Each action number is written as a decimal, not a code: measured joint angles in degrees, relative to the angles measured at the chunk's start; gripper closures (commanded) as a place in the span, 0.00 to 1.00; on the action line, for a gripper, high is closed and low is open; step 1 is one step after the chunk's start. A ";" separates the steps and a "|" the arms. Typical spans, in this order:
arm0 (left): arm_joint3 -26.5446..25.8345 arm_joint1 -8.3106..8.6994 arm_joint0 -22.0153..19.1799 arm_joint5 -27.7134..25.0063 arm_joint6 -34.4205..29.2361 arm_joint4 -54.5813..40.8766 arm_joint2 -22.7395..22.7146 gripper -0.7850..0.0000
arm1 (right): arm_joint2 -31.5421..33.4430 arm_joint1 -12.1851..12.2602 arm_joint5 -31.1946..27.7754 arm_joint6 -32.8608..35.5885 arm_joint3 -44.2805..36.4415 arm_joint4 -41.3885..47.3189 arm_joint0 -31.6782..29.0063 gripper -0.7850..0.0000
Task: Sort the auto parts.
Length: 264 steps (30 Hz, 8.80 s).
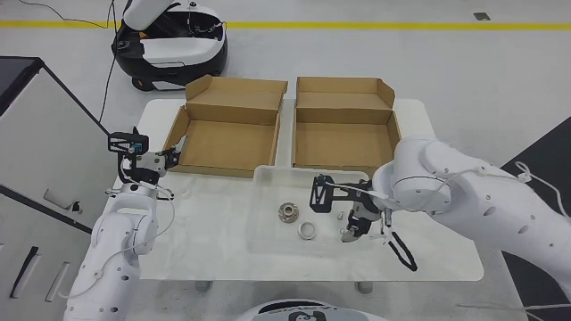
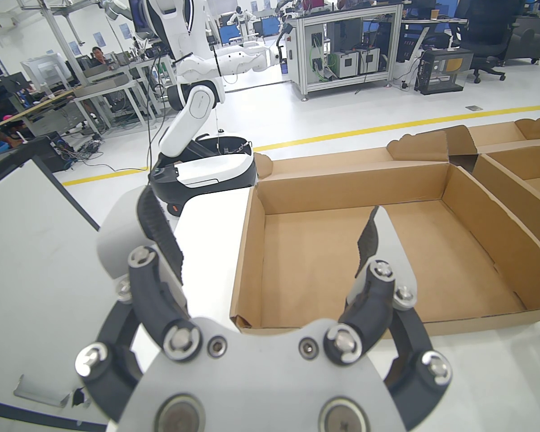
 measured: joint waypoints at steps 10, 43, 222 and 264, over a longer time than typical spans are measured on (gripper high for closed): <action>0.00 0.00 0.00 0.00 0.00 0.00 0.00 0.00 | -0.74 -0.56 -0.83 -1.97 1.99 -3.23 -1.43 0.11; 0.00 0.00 0.00 0.00 0.00 0.00 0.00 0.00 | -2.61 -2.95 -1.53 -5.77 8.47 -9.84 -4.54 0.51; 0.00 0.00 0.00 0.00 0.00 0.00 0.00 0.00 | 19.18 -2.46 -1.00 -8.12 -0.08 7.94 -13.23 1.00; 0.00 0.00 0.00 0.00 0.00 0.00 0.00 0.00 | 39.74 -0.12 -8.34 -2.60 8.71 79.12 -19.65 1.00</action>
